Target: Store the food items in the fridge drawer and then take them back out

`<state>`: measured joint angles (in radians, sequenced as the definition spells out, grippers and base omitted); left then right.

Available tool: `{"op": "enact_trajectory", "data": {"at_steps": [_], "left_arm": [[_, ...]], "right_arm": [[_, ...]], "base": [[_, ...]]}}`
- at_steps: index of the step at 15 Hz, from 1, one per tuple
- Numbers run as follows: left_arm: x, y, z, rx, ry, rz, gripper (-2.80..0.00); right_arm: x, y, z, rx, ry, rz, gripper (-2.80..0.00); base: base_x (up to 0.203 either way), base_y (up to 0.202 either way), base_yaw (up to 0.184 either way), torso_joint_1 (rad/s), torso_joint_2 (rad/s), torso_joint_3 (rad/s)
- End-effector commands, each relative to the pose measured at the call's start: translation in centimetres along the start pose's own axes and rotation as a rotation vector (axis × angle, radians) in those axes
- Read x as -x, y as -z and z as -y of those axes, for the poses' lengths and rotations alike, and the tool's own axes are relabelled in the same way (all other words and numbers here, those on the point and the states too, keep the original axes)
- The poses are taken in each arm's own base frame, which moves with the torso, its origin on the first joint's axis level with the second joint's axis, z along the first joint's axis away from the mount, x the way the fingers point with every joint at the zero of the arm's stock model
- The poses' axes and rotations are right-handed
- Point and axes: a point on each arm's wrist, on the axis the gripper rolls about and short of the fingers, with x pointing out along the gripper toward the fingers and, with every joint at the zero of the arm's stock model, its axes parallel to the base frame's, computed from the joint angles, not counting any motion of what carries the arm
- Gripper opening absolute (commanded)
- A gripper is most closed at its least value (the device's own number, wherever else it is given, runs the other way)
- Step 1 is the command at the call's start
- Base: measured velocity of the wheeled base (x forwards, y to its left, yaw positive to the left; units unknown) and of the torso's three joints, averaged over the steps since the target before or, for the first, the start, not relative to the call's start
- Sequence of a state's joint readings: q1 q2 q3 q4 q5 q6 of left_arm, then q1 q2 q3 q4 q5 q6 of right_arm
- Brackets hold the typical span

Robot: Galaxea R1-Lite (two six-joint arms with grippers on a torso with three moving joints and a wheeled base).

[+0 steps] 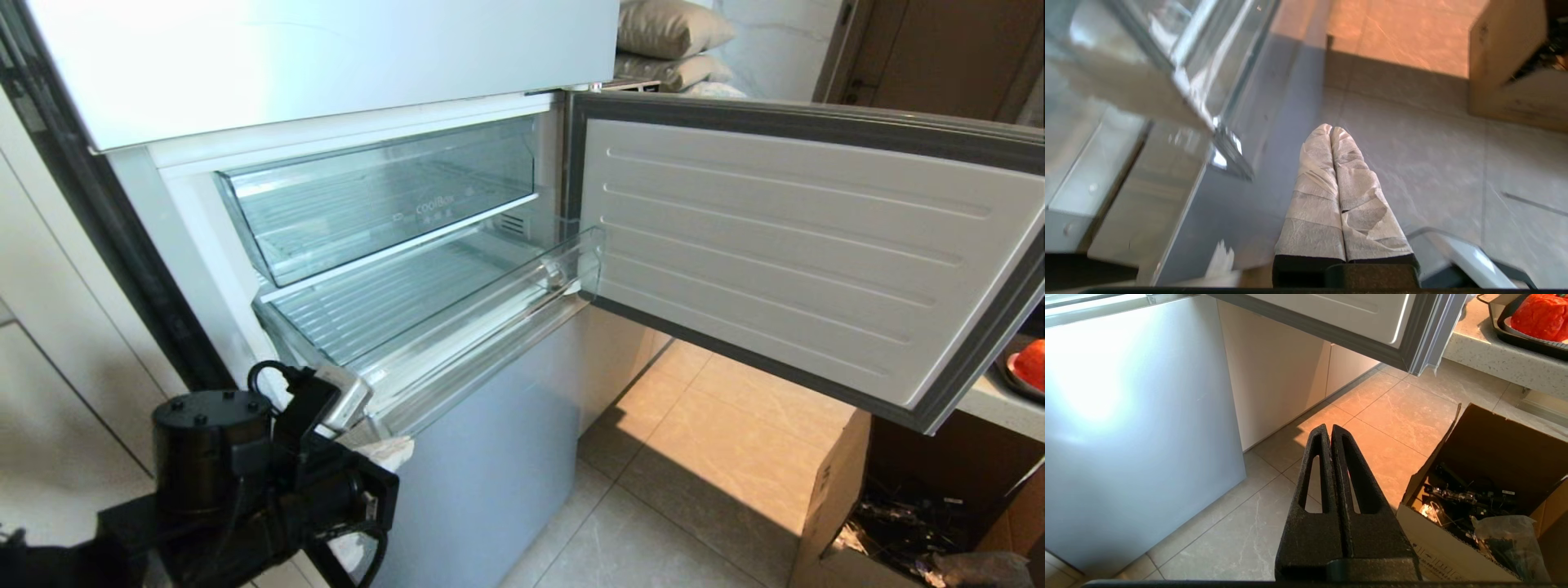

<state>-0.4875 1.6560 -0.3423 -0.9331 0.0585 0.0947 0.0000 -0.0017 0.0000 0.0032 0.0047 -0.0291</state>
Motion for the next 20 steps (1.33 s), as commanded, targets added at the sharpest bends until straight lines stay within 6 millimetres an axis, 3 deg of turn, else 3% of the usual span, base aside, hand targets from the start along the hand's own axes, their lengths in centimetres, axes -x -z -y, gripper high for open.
{"op": "enact_trajectory", "data": {"at_steps": [1,8,17,20], "left_arm": [[-2.5,1.3,0.5,-0.005,-0.033,-0.019,-2.80],[-5.9,0.7,0.0,0.042,-0.270,0.185,-2.80],[-10.6,-1.4,-5.0,0.097,-0.446,0.269,-2.80],[-11.8,-1.9,-5.5,0.103,-0.461,0.293,-2.80]], "right_arm": [[0.0,0.0,0.0,-0.001,0.000,-0.002,-2.80],[0.0,0.0,0.0,-0.011,0.002,-0.002,-2.80],[0.0,0.0,0.0,-0.015,0.002,-0.002,-2.80],[0.0,0.0,0.0,-0.015,0.002,-0.002,-2.80]], "base": [[0.000,0.000,0.000,0.000,0.00,0.000],[0.000,0.000,0.000,0.000,0.00,0.000],[0.000,0.000,0.000,0.000,0.00,0.000],[0.000,0.000,0.000,0.000,0.00,0.000]]}}
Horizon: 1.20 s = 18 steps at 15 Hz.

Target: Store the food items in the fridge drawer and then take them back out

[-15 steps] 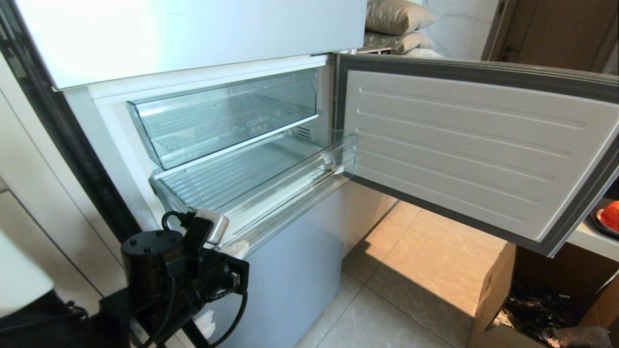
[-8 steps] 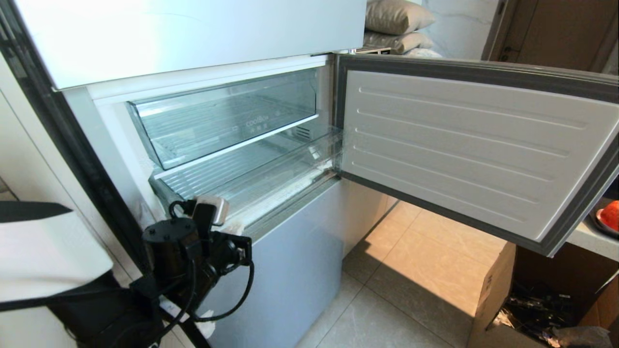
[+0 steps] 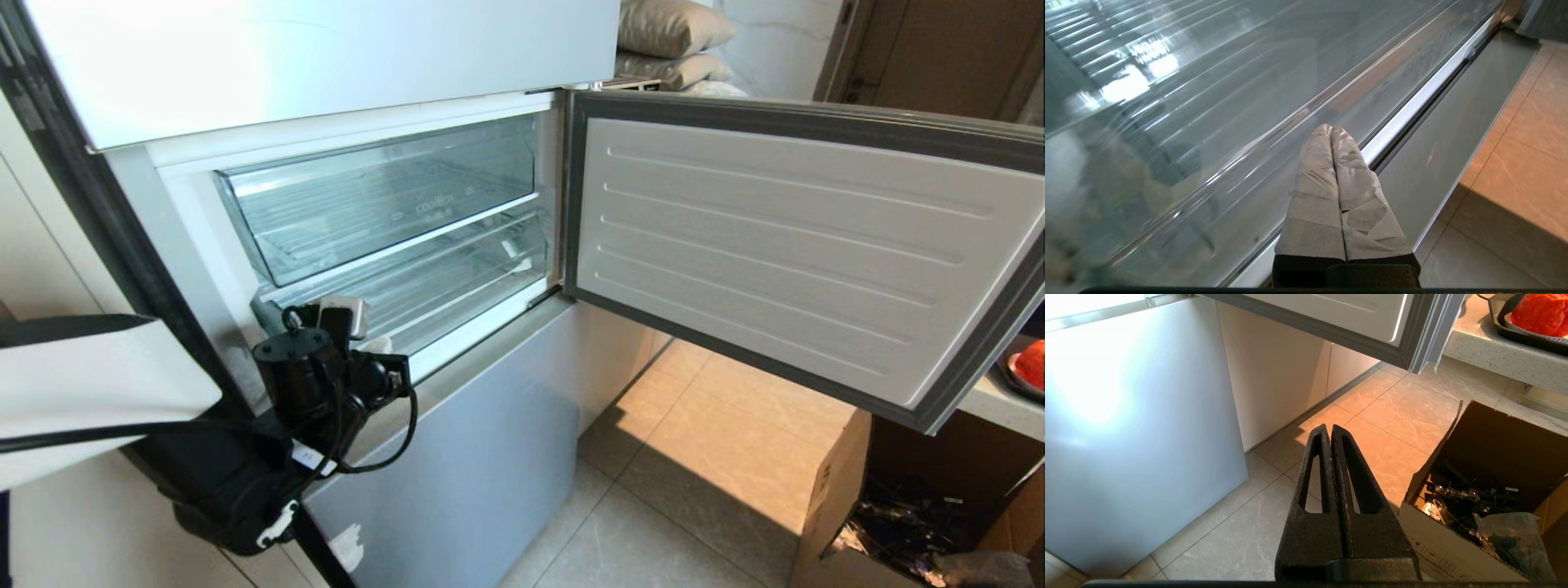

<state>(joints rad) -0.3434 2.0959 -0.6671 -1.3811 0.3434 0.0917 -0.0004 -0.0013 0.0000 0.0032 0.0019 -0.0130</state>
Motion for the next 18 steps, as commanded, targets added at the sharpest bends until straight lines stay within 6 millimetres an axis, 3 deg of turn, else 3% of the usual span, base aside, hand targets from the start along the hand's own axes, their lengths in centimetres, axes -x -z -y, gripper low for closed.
{"op": "enact_trajectory", "data": {"at_steps": [1,6,10,13,18], "left_arm": [[-1.2,-0.1,0.0,0.007,-0.015,0.017,-2.80],[-2.8,-0.6,-0.7,0.015,-0.052,0.030,-2.80],[-2.5,-0.9,-0.9,0.017,-0.061,0.034,-2.80],[-0.6,-2.5,-0.3,0.024,-0.028,0.059,-2.80],[5.8,-7.5,-0.5,0.061,0.067,0.171,-2.80]], "right_arm": [[0.0,0.0,0.0,0.001,0.000,-0.001,-2.80],[0.0,0.0,0.0,-0.001,0.000,-0.001,-2.80],[0.0,0.0,0.0,-0.007,0.000,-0.001,-2.80],[0.0,0.0,0.0,-0.007,0.000,0.000,-2.80],[0.0,0.0,0.0,-0.007,0.000,0.000,-2.80]], "base": [[0.000,0.000,0.000,0.000,0.00,0.000],[0.000,0.000,0.000,0.000,0.00,0.000],[0.000,0.000,0.000,0.000,0.00,0.000],[0.000,0.000,0.000,0.000,0.00,0.000],[0.000,0.000,0.000,0.000,0.00,0.000]]}}
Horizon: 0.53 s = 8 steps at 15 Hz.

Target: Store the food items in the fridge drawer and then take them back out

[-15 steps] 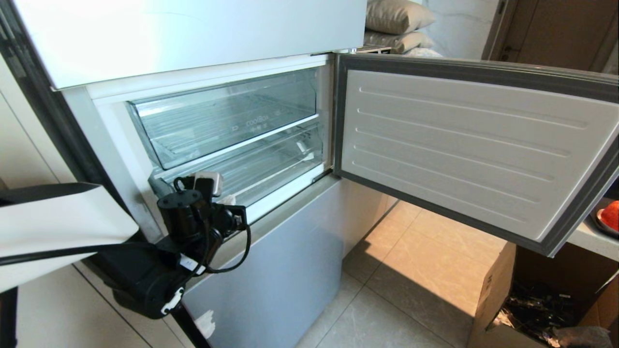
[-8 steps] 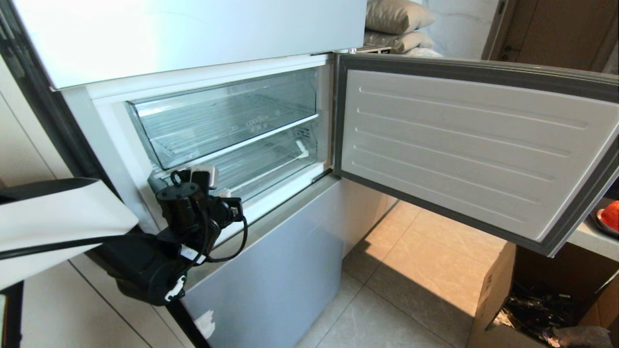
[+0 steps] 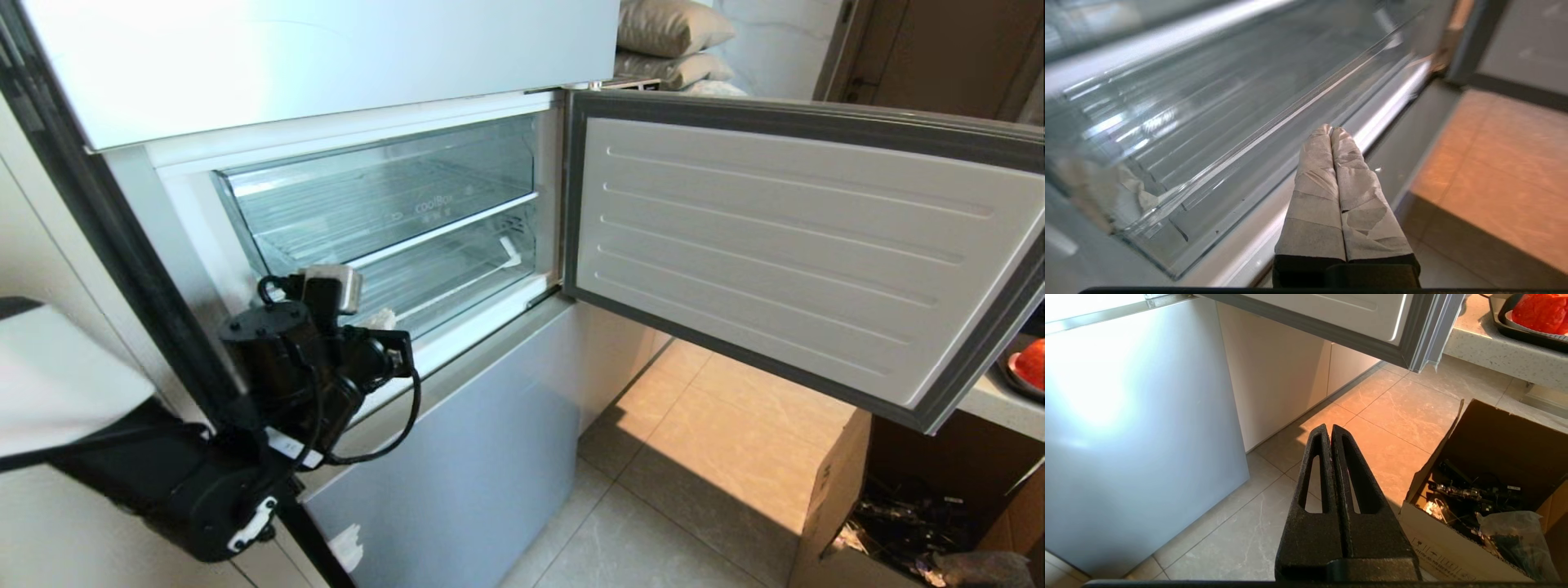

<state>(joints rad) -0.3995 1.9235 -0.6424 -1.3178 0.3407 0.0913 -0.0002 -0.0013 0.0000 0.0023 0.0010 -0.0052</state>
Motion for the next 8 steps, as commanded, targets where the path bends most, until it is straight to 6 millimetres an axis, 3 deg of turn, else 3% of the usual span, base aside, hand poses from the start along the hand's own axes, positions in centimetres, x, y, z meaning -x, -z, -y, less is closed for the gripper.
{"op": "enact_trajectory", "data": {"at_steps": [1,8], "left_arm": [[3.7,-3.8,-1.0,0.035,0.040,0.101,-2.80],[16.3,-9.4,-6.1,0.103,0.105,0.348,-2.80]], "right_arm": [[0.0,0.0,0.0,0.002,-0.001,0.000,-2.80],[0.0,0.0,0.0,0.002,-0.001,0.000,-2.80]], "base": [[0.000,0.000,0.000,0.000,0.00,0.000],[0.000,0.000,0.000,0.000,0.00,0.000]]}}
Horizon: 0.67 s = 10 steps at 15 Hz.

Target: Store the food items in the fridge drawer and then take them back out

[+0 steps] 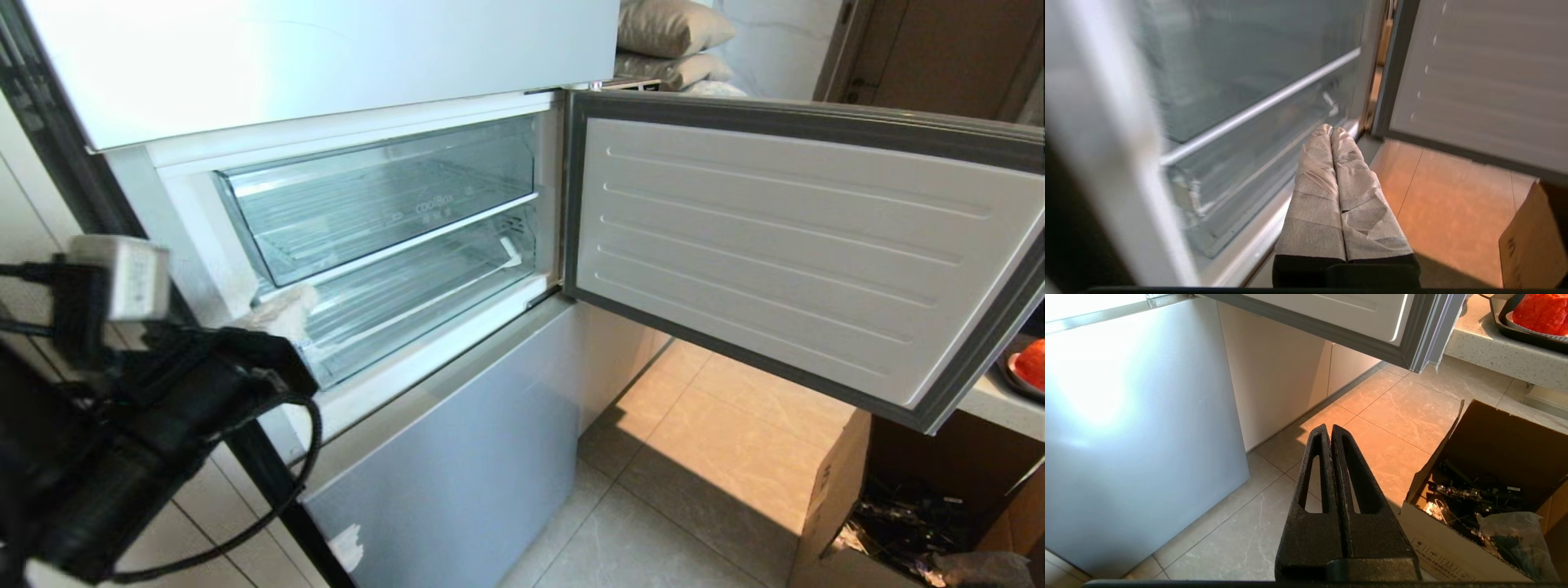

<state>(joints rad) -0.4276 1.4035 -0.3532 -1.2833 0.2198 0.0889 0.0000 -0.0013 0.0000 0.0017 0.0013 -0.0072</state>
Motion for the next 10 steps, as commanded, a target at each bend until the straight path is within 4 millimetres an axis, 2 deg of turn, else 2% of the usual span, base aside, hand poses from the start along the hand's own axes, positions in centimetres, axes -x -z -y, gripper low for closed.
{"op": "enact_trajectory", "data": {"at_steps": [1,4,6,8,10], "left_arm": [[5.8,-4.6,-2.2,0.029,-0.058,0.174,-2.80],[11.9,-6.2,-4.5,-0.009,-0.237,0.175,-2.80],[16.1,-5.5,-5.1,-0.065,-0.349,0.114,-2.80],[19.9,-2.9,-4.4,-0.118,-0.283,-0.028,-2.80],[22.5,2.6,-3.6,-0.136,-0.146,-0.298,-2.80]], "right_arm": [[0.0,0.0,0.0,0.000,0.000,-0.001,-2.80],[0.0,0.0,0.0,0.000,0.000,-0.001,-2.80],[0.0,0.0,0.0,0.000,0.000,-0.001,-2.80],[0.0,0.0,0.0,0.000,0.000,-0.001,-2.80],[0.0,0.0,0.0,0.000,0.000,-0.001,-2.80]], "base": [[0.000,0.000,0.000,0.000,0.00,0.000],[0.000,0.000,0.000,0.000,0.00,0.000],[0.000,0.000,0.000,0.000,0.00,0.000],[0.000,0.000,0.000,0.000,0.00,0.000],[0.000,0.000,0.000,0.000,0.00,0.000]]}}
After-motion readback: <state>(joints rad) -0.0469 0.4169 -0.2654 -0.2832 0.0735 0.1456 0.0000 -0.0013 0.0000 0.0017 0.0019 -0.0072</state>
